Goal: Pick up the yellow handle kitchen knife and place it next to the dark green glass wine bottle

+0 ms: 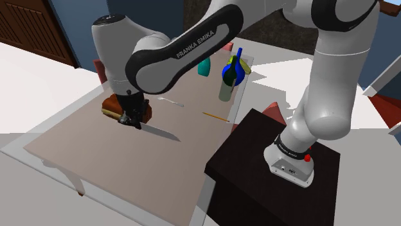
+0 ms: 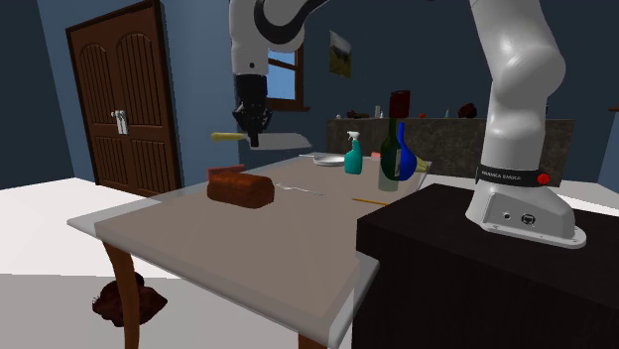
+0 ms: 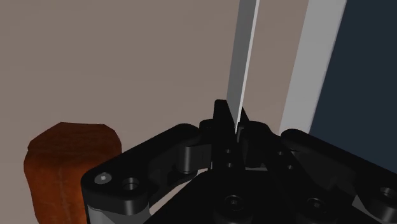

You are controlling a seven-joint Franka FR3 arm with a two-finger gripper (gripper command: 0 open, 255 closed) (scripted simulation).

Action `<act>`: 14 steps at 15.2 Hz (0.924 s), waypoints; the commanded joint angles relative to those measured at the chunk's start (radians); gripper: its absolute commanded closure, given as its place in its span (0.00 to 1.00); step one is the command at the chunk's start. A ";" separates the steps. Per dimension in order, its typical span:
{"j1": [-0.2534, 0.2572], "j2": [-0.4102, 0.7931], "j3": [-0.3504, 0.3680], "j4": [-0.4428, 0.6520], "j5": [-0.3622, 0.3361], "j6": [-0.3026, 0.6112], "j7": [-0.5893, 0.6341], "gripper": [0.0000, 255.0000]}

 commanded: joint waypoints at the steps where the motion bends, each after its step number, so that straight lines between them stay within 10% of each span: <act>1: -0.002 -0.013 0.003 0.012 0.008 -0.024 -0.005 1.00; 14: -0.012 -0.080 0.019 0.105 0.049 -0.176 -0.031 1.00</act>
